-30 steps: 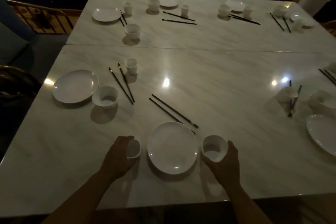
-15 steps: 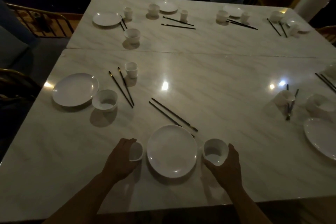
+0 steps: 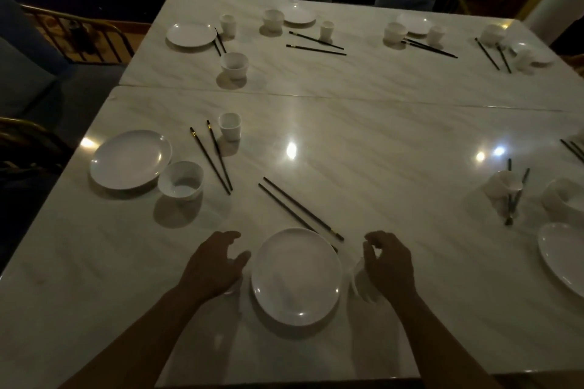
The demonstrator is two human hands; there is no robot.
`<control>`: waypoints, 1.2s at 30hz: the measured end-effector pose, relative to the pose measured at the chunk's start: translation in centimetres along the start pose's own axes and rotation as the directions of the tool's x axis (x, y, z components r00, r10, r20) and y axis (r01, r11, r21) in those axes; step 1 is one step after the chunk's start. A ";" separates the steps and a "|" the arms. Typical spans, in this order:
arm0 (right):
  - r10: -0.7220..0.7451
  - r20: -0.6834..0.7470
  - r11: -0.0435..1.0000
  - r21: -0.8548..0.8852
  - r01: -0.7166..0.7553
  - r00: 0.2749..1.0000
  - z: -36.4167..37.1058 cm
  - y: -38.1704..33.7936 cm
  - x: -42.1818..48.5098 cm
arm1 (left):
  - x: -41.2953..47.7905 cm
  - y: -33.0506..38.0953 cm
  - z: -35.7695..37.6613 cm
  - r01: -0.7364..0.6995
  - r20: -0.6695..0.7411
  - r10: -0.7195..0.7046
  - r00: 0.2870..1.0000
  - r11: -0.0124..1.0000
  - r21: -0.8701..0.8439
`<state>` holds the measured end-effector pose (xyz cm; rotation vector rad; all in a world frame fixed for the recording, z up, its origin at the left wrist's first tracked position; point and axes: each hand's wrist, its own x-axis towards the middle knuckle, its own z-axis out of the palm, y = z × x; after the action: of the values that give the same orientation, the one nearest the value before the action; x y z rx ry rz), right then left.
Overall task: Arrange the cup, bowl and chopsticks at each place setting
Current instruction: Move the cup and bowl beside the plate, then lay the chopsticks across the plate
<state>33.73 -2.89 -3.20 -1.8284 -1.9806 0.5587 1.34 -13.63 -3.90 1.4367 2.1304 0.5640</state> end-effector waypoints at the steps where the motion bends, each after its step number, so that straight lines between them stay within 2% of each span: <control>1: -0.024 0.056 1.000 -0.001 0.024 0.998 0.4 -0.6 1.2 | 0.6 0.3 0.1 -0.003 -0.016 0.003 1.000 1.000 0.007; 4: -0.068 0.233 0.995 -0.060 0.084 0.970 1.9 -2.4 4.8 | 2.2 1.2 0.7 0.015 -0.052 -0.014 0.999 1.000 0.024; 10: -0.125 0.411 0.979 -0.096 0.179 0.903 6.2 -5.0 9.8 | 4.6 3.1 2.2 0.130 -0.078 -0.130 0.988 0.992 -0.003; 17: -0.144 0.518 0.941 -0.193 0.280 0.843 10.1 -5.1 12.6 | 8.4 5.8 4.9 0.303 -0.035 -0.307 0.951 0.948 -0.096; 21: -0.175 0.560 0.937 -0.159 0.312 0.810 9.8 -4.7 13.9 | 10.7 8.1 6.5 0.390 0.018 -0.391 0.920 0.911 -0.133; 26: -0.115 0.502 0.985 -0.053 0.163 0.857 7.0 -3.1 15.0 | 13.9 9.9 8.1 0.592 0.088 -0.585 0.806 0.793 -0.144; 31: 0.011 0.496 0.992 0.102 -0.071 0.868 4.0 -1.3 15.2 | 15.4 11.0 8.8 0.683 0.115 -0.674 0.730 0.714 -0.156; 33: 0.060 0.503 0.970 0.175 -0.170 0.862 3.1 -0.8 15.1 | 16.0 10.3 9.4 0.716 0.159 -0.699 0.697 0.665 -0.215; 36: 0.113 0.498 0.922 0.270 -0.278 0.860 2.1 -0.4 14.7 | 16.9 7.9 10.9 0.763 0.288 -0.720 0.631 0.509 -0.399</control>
<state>31.15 11.65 -4.52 -1.8035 -1.8231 1.4395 8.47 5.57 -10.74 0.1693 2.0617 0.6023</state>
